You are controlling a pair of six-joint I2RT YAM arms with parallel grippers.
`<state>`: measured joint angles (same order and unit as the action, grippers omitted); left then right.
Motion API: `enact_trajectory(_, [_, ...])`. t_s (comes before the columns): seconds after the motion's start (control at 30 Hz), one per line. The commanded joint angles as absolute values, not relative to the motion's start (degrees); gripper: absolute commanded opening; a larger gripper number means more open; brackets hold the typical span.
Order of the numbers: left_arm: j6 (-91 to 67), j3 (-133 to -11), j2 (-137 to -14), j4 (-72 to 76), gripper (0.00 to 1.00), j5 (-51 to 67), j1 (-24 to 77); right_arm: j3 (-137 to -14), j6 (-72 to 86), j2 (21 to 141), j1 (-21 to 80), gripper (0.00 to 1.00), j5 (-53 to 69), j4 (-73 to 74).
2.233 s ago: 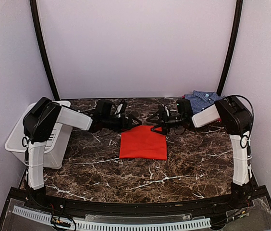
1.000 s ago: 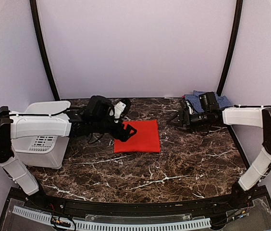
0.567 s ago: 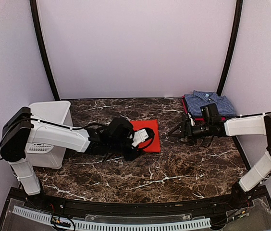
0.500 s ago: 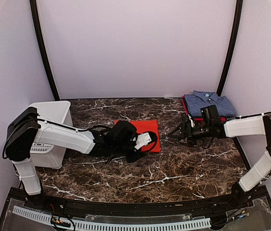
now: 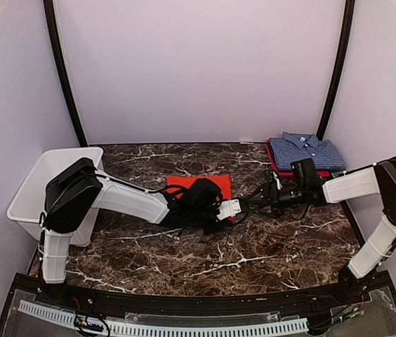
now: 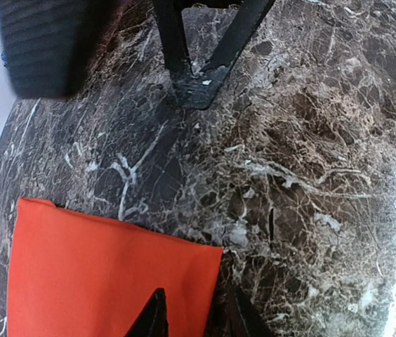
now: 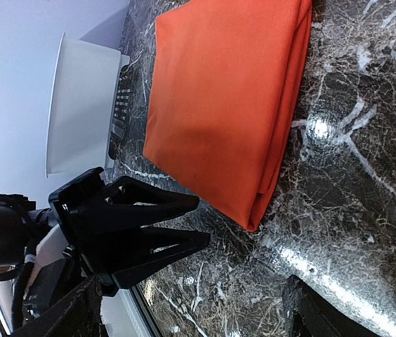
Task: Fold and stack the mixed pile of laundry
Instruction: Pick up the square-folded T-shirt from the center of the board.
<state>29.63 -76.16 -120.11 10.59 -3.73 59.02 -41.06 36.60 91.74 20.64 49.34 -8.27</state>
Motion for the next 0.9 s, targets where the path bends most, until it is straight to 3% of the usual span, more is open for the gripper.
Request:
enact_trajectory(0.0, [32.29,-78.69,-122.72,10.14,0.27,-0.78,59.02,-41.13,37.19,92.91,20.98,0.86,50.1,-11.19])
enact_trajectory(0.3, [30.9,-80.6,-126.41,9.28,0.19,-1.75,57.64,-40.8,38.11,94.92,20.96,0.84,50.46,-12.71])
enact_trajectory(0.53, [28.41,-77.04,-122.03,15.23,0.0,0.77,57.82,-41.04,41.64,97.73,21.49,0.8,50.15,-16.74])
enact_trajectory(0.87, [24.64,-74.45,-117.51,18.53,0.0,5.34,57.9,-42.72,53.08,107.06,24.86,0.84,51.5,-30.08])
